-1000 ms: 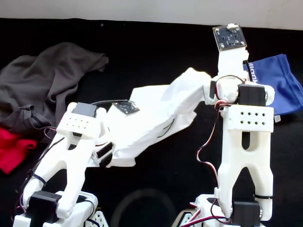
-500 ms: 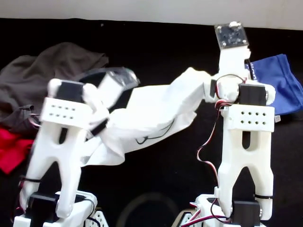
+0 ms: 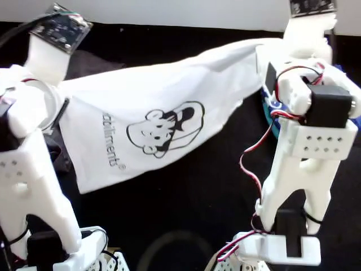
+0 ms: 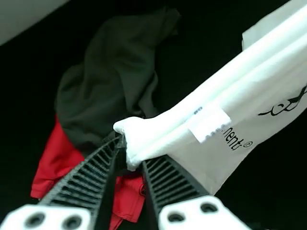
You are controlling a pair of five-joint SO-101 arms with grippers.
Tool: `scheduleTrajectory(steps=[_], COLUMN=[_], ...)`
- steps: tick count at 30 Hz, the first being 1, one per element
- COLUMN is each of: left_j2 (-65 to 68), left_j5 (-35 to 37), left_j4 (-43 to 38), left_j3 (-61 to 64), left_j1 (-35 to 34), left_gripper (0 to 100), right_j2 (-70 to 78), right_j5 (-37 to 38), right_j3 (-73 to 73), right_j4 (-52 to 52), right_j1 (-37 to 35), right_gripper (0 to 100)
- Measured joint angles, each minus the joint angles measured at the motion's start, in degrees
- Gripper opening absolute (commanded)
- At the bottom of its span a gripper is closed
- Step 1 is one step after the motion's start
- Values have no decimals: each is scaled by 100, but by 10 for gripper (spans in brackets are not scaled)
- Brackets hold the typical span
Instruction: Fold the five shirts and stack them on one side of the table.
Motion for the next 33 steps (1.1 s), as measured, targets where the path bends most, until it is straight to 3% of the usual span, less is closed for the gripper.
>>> scheduleTrajectory(steps=[9, 33], left_j2=[-941, -1767], left_j5=[0, 0], left_j4=[0, -158], left_j3=[-308, -255], left_j1=[-26, -316], left_gripper=[9, 9], right_j2=[105, -1609], right_j5=[0, 0], right_j3=[-2277, -2497], right_j4=[589, 941], right_j1=[0, 0], right_gripper=[5, 5])
